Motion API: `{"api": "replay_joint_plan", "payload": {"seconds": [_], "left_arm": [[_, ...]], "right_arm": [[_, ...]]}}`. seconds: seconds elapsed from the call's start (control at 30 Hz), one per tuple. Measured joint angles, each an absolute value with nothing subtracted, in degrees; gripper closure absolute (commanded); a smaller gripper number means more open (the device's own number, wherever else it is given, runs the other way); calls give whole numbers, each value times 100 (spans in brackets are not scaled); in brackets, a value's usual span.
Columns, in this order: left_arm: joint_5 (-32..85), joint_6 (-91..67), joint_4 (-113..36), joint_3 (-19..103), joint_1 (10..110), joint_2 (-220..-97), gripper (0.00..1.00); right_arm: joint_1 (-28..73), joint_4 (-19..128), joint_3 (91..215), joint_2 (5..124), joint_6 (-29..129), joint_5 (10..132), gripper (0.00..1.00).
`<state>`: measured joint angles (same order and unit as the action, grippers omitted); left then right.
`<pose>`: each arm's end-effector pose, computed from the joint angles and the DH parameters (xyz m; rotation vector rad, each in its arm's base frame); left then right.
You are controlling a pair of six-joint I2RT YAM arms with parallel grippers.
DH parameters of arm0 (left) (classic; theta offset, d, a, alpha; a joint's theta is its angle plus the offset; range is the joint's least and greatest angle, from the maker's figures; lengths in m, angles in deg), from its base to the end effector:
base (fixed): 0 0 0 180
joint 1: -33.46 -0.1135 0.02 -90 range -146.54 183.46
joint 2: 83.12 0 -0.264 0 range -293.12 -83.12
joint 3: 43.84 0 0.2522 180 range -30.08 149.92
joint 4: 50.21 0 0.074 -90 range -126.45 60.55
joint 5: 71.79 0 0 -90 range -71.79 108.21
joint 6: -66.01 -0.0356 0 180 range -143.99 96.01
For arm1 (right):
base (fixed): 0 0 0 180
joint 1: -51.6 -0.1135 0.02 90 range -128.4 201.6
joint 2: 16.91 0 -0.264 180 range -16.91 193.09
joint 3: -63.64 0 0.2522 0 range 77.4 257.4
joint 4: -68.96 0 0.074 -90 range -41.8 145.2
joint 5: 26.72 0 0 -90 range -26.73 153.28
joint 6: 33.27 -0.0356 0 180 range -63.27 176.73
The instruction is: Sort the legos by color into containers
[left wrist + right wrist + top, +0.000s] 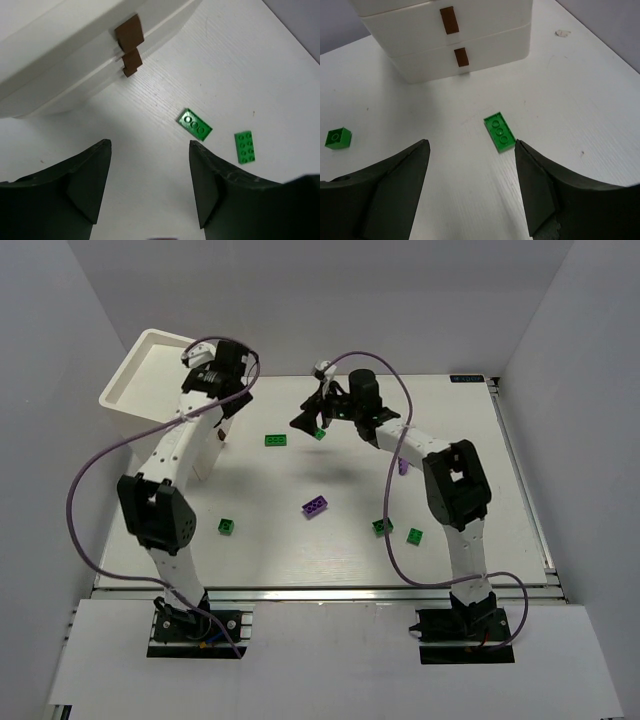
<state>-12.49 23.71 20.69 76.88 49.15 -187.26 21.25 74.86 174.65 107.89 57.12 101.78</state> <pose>0.3777 -0.0872 0.3565 -0.8439 2.1922 0.1509 0.4345 0.2801 0.2562 -0.9470 1.4987 0.9540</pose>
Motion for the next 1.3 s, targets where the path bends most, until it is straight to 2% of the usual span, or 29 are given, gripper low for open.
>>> {"api": "replay_joint_plan", "payload": {"seconds": [0.1, 0.2, 0.37, 0.63, 1.07, 1.3], "left_arm": [[-1691, 2754, 2600, 8569, 5103, -19480, 26], [-2213, 3005, 3057, 8923, 5315, -20057, 25], [-3254, 3158, 3420, 8969, 5634, -20815, 20], [-4432, 2968, 2976, 8857, 5782, -21084, 12], [-4902, 2286, 1733, 8923, 5520, -21593, 19], [-4985, 2140, 1601, 9203, 5400, -21794, 21]], "right_arm": [[2300, 7453, 16904, 10314, 5736, 10119, 26], [2512, 7392, 16637, 10076, 5746, 10119, 26], [2988, 7246, 16429, 9967, 5738, 10228, 27], [3613, 7097, 16283, 9958, 5740, 10698, 27], [3841, 7025, 16274, 9781, 5716, 11126, 26], [4013, 7014, 16268, 9781, 5716, 11159, 27]]}}
